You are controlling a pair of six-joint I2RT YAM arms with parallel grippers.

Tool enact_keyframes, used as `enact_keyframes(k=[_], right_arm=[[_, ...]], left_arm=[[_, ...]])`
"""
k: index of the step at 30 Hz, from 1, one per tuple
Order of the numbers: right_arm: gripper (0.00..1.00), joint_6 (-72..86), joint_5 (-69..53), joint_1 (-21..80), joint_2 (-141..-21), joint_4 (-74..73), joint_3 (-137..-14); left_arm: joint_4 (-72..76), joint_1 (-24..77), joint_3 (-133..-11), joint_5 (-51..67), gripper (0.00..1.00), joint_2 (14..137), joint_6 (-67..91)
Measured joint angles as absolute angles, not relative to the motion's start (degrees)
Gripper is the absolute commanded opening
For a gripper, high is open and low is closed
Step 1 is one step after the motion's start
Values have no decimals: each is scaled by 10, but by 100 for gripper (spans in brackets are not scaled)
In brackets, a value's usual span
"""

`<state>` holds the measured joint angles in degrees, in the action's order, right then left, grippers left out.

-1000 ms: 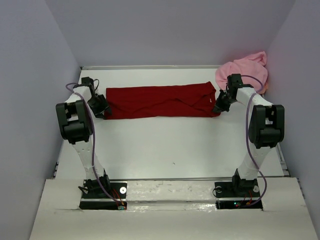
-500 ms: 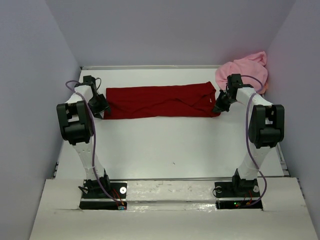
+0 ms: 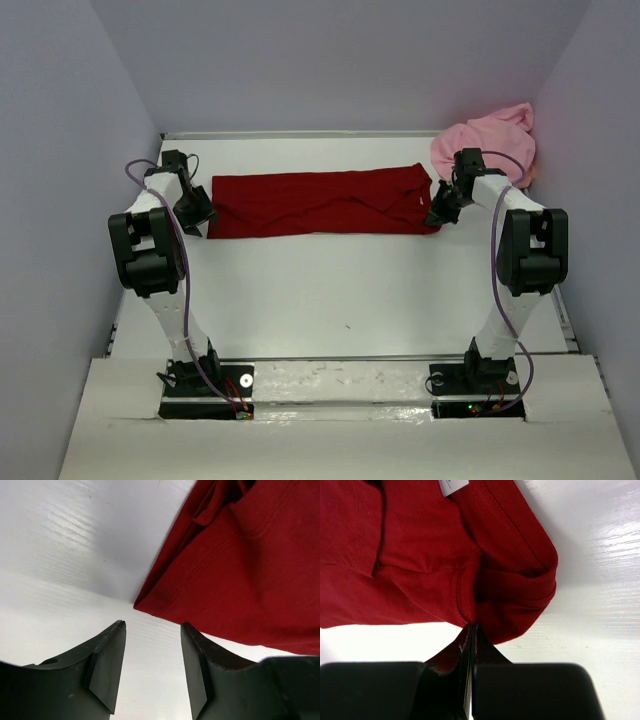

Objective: Fold and stack the t-shirts
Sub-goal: Fold the other side of the tshirt into a rectangle

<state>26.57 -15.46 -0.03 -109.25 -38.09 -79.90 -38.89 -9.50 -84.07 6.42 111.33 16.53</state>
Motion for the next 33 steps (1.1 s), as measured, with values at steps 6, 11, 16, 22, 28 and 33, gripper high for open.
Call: enact_keyframes(k=[6, 11, 16, 22, 28, 33], right_arm=[[0, 266, -155, 0, -1093, -381, -800], [0, 266, -155, 0, -1093, -381, -801], [0, 266, -155, 0, -1093, -381, -801], [0, 266, -155, 0, -1093, -381, -801], [0, 266, -155, 0, -1093, -381, -801], [0, 266, -155, 0, -1093, -381, -801]], left_arm=[[-386, -98, -832, 66, 57, 1120, 165], [-384, -101, -832, 71, 53, 1128, 166], [-382, -103, -832, 75, 53, 1142, 166], [-374, -104, -832, 81, 53, 1152, 166], [-360, -104, -832, 93, 24, 1154, 168], [-353, -104, -832, 103, 4, 1158, 172]])
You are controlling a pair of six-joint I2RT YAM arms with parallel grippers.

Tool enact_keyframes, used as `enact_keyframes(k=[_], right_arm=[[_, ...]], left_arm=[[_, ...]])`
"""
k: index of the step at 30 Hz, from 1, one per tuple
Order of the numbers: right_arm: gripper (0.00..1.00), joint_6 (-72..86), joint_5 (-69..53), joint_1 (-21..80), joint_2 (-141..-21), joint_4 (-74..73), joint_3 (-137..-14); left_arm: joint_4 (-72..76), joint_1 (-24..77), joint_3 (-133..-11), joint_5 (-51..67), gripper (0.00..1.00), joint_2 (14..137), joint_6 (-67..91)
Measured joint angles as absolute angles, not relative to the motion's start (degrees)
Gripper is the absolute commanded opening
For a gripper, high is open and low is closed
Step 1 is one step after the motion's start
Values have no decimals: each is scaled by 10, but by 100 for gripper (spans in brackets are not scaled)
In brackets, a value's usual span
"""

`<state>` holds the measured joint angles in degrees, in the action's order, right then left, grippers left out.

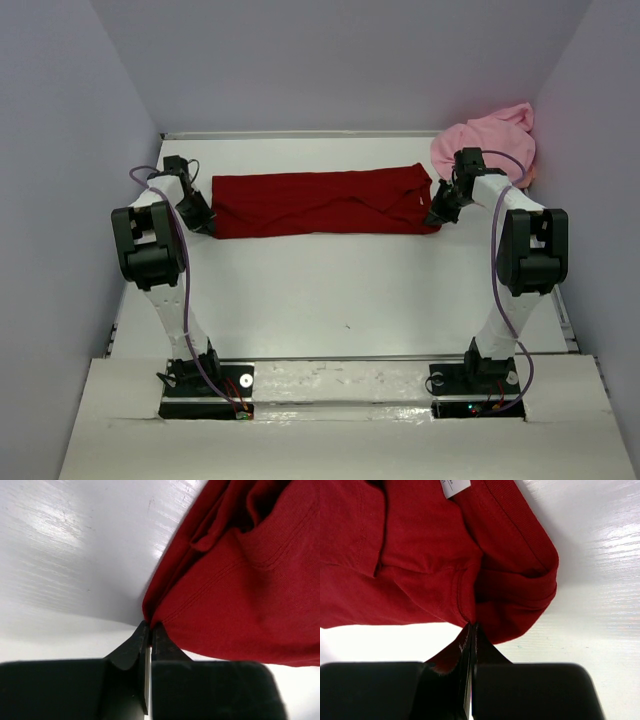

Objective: Fold and stack the t-shirts
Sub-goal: Fold the other side of the tshirt into a rectangle

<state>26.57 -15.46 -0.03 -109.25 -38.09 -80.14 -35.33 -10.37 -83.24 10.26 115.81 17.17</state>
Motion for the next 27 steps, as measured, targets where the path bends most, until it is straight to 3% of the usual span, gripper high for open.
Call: enact_keyframes(k=[1, 27], right_arm=[[0, 266, -155, 0, -1093, -381, -801], [0, 248, -131, -32, -1122, -390, -837]], left_arm=[[-353, -104, -832, 103, 0, 1158, 173], [-360, -146, -832, 100, 0, 1158, 174]])
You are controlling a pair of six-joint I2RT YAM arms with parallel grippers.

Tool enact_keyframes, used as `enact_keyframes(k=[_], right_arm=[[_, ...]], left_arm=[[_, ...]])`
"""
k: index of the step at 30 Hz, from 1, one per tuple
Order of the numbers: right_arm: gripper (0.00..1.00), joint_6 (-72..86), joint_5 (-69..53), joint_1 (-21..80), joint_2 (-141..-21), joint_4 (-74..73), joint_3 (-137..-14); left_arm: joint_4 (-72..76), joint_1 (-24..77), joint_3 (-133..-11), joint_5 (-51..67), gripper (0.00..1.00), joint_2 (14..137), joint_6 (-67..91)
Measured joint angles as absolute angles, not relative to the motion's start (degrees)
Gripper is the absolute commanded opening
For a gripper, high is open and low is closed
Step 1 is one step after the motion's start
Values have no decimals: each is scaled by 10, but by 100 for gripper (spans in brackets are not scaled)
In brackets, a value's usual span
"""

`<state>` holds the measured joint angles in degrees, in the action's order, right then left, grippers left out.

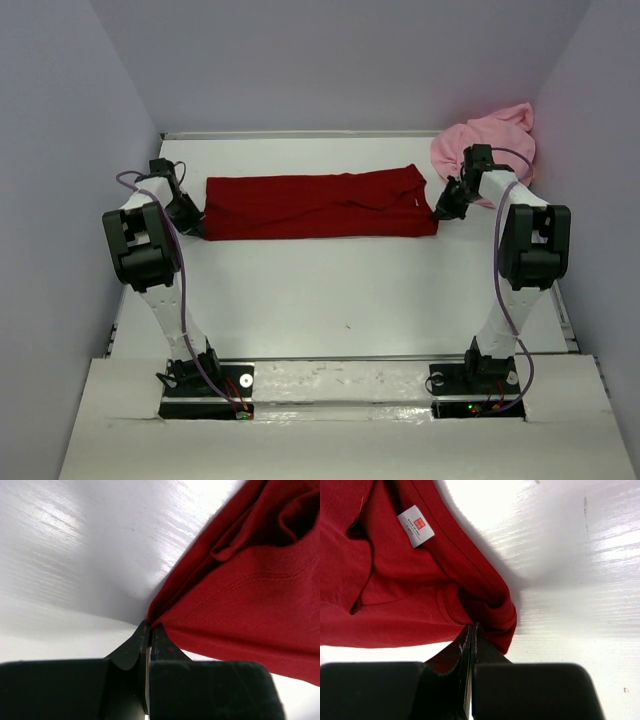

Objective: Fold and stack the t-shirts
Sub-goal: Fold the other side of the tshirt into a rectangle

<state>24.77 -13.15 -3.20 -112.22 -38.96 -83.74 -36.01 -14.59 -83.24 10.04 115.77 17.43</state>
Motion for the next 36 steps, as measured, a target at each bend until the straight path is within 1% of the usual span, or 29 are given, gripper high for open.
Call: enact_keyframes(k=[12, 14, 15, 17, 19, 20, 21, 23, 26, 31, 35, 36], right_arm=[[0, 239, -124, -36, -1126, -401, -837], [11, 239, -124, -37, -1133, -401, -838], [24, 238, -124, -38, -1138, -401, -839], [37, 236, -123, -38, -1145, -402, -839], [45, 233, -117, -40, -1149, -404, -840], [48, 233, -116, -42, -1150, -406, -842], [50, 233, -112, -44, -1151, -410, -846], [51, 228, -105, -46, -1151, -416, -862], [51, 222, -94, -49, -1152, -422, -893], [50, 220, -85, -49, -1152, -424, -930], [43, 225, -108, -49, -1152, -436, -960], [43, 228, -114, -49, -1152, -437, -967]], left_arm=[[-360, -146, -832, 101, 0, 1158, 174], [-360, -147, -832, 101, 0, 1158, 174], [-360, -147, -832, 102, 0, 1158, 174], [-360, -148, -831, 103, 1, 1158, 174], [-360, -149, -831, 104, 5, 1158, 174], [-360, -149, -831, 105, 22, 1158, 174], [-360, -150, -831, 106, 29, 1158, 174], [-360, -150, -831, 106, 43, 1158, 173], [-361, -153, -830, 105, 51, 1157, 170], [-361, -154, -830, 107, 54, 1155, 170], [-361, -154, -829, 106, 54, 1154, 170], [-361, -154, -829, 103, 54, 1153, 170]])
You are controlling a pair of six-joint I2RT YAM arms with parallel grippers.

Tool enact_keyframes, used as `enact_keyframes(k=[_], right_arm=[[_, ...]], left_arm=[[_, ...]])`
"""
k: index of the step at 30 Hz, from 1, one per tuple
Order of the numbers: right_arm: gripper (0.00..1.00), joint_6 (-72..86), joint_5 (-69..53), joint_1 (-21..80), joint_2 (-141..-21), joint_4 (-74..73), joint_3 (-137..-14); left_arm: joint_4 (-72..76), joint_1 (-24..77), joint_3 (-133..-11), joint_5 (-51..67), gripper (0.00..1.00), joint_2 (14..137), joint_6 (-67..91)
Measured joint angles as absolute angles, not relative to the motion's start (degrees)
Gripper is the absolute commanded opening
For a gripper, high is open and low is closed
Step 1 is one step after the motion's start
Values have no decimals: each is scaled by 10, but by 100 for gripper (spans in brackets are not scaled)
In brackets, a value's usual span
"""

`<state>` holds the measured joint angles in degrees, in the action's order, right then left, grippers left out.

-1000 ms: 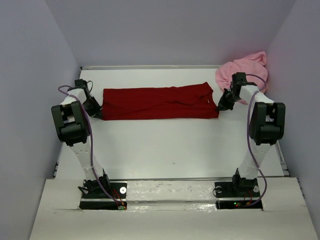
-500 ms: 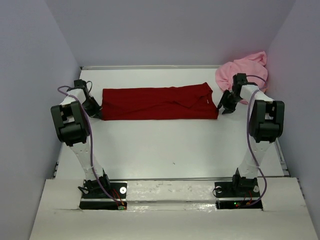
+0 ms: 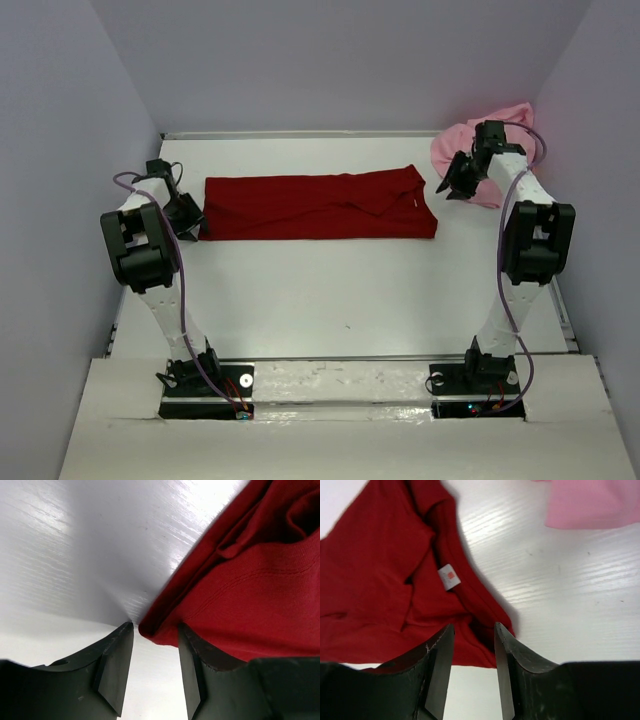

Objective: Fold and stack the t-shirts
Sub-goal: Fold the other side of the tshirt into a rectangle

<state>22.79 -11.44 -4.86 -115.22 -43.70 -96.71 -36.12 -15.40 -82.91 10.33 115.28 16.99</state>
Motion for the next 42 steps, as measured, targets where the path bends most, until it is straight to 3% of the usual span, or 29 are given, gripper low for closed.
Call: enact_keyframes(k=[10, 17, 24, 42], right_arm=[[43, 258, -188, -27, -1155, -436, -993], [43, 280, -216, 41, -1162, -433, -994], [44, 302, -234, 103, -1193, -429, -996], [44, 325, -223, 138, -1229, -409, -994]], left_arm=[[-337, -147, -824, 142, 54, 1049, 182], [-266, -97, -854, 235, 54, 966, 203], [-216, 1, -816, 300, 54, 986, 237], [-192, 173, -835, 360, 54, 1119, 239]])
